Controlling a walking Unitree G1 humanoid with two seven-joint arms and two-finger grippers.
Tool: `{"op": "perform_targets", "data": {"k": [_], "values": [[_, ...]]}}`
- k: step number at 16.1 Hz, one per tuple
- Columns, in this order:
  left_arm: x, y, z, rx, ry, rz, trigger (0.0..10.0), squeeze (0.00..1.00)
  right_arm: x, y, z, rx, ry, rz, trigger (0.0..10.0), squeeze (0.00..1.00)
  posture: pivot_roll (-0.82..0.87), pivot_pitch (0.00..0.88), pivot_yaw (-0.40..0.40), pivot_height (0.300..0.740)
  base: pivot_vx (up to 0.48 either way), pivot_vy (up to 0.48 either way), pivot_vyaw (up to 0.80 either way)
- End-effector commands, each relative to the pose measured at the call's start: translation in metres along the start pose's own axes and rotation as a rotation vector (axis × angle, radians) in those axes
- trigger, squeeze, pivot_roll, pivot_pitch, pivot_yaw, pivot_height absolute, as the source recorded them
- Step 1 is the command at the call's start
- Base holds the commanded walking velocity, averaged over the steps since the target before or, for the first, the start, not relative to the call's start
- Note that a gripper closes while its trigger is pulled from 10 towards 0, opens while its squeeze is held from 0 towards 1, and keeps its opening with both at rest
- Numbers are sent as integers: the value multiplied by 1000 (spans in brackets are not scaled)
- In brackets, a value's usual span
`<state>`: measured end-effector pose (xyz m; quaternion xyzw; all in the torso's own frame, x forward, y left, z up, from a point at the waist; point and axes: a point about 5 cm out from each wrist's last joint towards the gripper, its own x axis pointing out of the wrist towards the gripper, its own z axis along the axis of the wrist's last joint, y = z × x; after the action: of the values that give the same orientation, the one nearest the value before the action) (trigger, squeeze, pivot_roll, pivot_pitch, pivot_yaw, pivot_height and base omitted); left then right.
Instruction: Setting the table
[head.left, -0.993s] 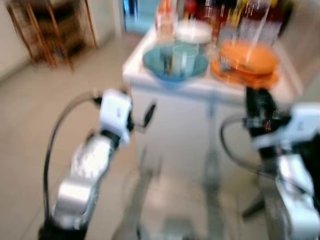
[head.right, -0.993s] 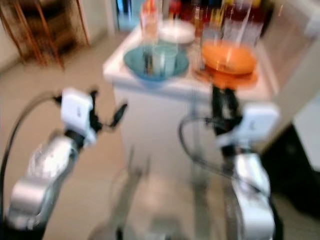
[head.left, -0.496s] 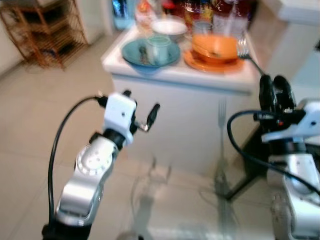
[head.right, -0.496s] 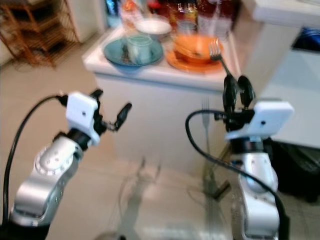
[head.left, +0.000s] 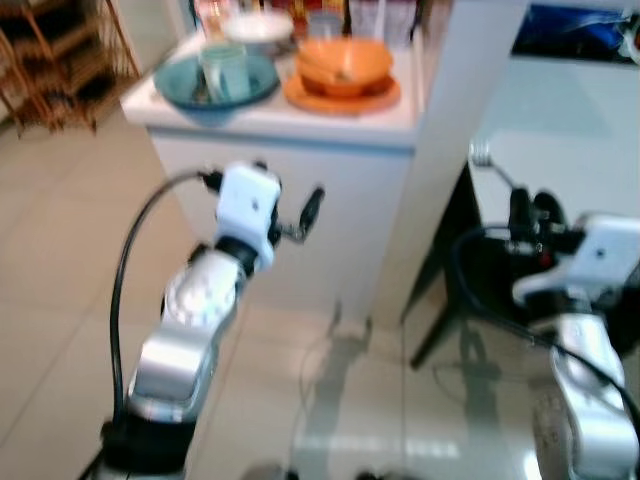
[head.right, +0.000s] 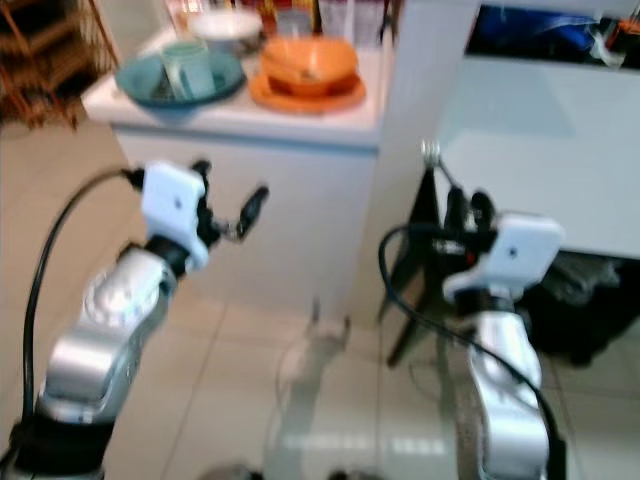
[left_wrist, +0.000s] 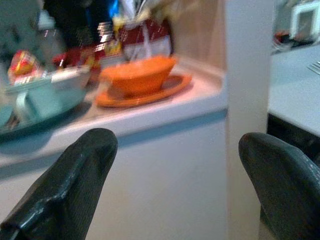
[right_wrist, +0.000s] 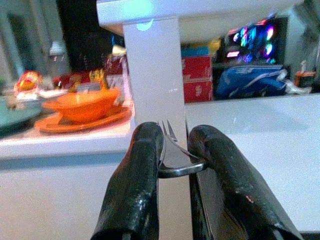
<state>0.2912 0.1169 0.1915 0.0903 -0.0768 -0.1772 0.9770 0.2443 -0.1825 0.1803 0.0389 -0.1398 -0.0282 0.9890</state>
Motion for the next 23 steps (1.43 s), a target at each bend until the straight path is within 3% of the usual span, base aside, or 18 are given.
{"op": "perform_targets", "data": {"k": [1, 5, 8, 23], "values": [[2, 5, -1, 3, 4, 25, 10000, 0, 3, 0, 3, 15, -5, 5, 10000, 0, 31, 84, 50, 740, 0, -480, 0], [7, 6, 3, -8, -15, 74, 10000, 0, 6, -11, 4, 47, 9, -24, 10000, 0, 30, 72, 30, 740, 0, -480, 0], [8, 9, 5, 8, -26, 90, 10000, 0, 9, -2, 2, 85, 36, 20, 10000, 0, 34, 68, 19, 740, 0, -480, 0], [10, 9, 2, 26, -23, 107, 10000, 0, 15, -1, 3, 23, 57, 34, 10000, 0, 10, 90, 9, 740, 0, -480, 0]]}}
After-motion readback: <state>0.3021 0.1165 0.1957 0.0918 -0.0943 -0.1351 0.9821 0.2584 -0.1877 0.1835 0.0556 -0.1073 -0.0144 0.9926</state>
